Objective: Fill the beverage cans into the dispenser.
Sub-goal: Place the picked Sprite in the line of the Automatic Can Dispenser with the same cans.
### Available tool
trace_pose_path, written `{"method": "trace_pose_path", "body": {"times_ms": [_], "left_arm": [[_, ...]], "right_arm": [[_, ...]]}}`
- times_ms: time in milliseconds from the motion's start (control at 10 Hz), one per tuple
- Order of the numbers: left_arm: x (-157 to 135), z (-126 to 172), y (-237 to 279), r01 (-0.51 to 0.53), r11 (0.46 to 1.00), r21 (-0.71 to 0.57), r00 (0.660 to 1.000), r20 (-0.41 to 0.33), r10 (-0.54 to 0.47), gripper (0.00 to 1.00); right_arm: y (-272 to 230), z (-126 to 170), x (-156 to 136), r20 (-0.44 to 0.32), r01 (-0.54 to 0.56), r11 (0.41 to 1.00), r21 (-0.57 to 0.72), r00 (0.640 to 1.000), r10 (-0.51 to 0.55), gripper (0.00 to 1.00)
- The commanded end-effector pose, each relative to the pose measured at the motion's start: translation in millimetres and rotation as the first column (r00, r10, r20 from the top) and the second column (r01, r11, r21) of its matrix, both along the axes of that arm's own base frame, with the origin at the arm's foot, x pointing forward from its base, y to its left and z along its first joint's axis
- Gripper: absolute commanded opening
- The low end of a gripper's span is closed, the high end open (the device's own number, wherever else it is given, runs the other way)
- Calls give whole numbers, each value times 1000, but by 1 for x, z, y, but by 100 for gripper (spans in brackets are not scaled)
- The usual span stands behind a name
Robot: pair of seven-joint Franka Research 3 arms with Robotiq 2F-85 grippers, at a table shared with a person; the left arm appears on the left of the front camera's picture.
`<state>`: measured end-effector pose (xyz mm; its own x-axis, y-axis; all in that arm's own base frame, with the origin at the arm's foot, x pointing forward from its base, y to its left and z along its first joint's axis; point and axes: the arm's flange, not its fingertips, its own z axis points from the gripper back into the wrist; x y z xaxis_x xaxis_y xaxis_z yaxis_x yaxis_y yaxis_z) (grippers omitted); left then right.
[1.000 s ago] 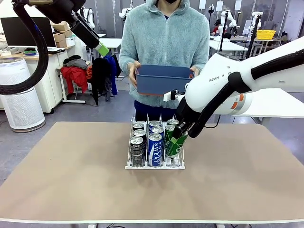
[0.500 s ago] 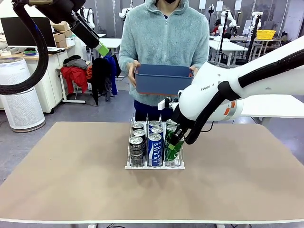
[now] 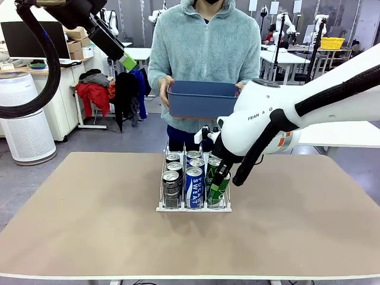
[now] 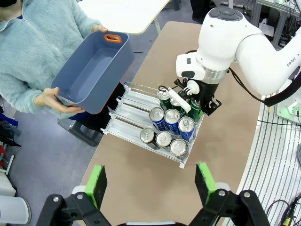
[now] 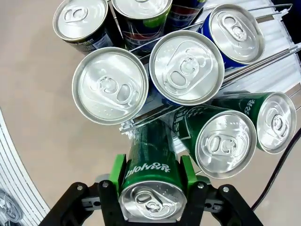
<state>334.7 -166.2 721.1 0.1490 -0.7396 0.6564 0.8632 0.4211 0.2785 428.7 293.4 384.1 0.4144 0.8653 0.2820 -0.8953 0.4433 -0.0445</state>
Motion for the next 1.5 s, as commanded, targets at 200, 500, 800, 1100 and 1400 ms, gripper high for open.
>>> {"method": "trace_pose_path", "body": {"times_ms": [200,500,800,1100,1400], "left_arm": [[0,-2,1,0,1000,2,1000,-6,0,100],[0,-2,1,0,1000,2,1000,-6,0,100],[0,-2,1,0,1000,2,1000,-6,0,100],[0,-2,1,0,1000,2,1000,-6,0,100],[0,-2,1,0,1000,2,1000,-6,0,100]], "right_arm": [[1,2,-1,-36,-22,999,-23,999,21,81],[-1,23,-9,-10,25,999,-32,1000,-26,100],[-5,40,-17,19,72,997,-7,997,-72,100],[-4,46,-12,20,63,998,22,998,-64,100],[-4,46,-12,20,63,998,22,998,-64,100]]}}
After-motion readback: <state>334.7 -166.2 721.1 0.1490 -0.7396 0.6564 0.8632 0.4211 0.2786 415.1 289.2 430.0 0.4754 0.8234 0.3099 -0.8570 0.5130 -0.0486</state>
